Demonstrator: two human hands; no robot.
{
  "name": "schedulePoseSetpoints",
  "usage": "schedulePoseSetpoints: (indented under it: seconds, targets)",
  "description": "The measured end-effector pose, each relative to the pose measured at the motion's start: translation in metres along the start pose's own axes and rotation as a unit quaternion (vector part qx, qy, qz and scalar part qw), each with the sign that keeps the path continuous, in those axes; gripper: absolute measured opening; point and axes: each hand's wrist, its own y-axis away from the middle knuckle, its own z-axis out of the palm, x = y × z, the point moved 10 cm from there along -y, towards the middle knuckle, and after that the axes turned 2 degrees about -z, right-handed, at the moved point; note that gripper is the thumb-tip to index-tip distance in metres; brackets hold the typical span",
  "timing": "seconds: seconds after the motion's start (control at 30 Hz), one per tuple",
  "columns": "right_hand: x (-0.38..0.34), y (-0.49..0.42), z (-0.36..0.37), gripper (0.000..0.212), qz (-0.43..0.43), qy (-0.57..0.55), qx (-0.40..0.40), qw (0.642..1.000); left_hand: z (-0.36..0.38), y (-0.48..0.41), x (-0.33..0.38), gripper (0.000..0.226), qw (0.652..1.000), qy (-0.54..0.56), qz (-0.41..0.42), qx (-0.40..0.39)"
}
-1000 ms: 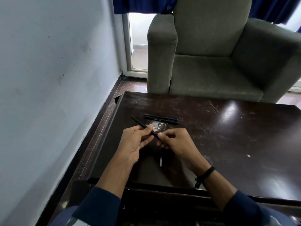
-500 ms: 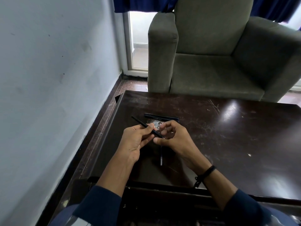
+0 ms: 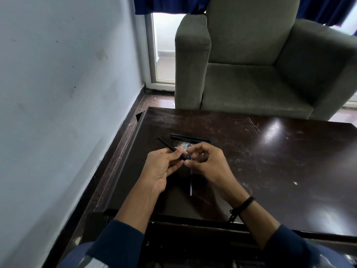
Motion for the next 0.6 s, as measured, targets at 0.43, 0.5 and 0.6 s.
schedulePoseSetpoints:
  seconds: [0.43,0.5,0.6]
  targets:
    - [-0.002,0.002,0.0,0.032,-0.014,0.06,0.009,0.998,0.001,0.003,0.002,0.01,1.0,-0.007,0.005,0.0]
    - [-0.002,0.002,-0.002,0.021,-0.016,0.067,0.023,0.997,0.0,0.002,0.001,0.009,1.0,-0.008,0.004,0.006]
    - [-0.011,0.004,0.0,0.038,-0.039,0.1,0.004,0.994,0.001,0.002,0.0,0.011,1.0,-0.016,0.002,0.0]
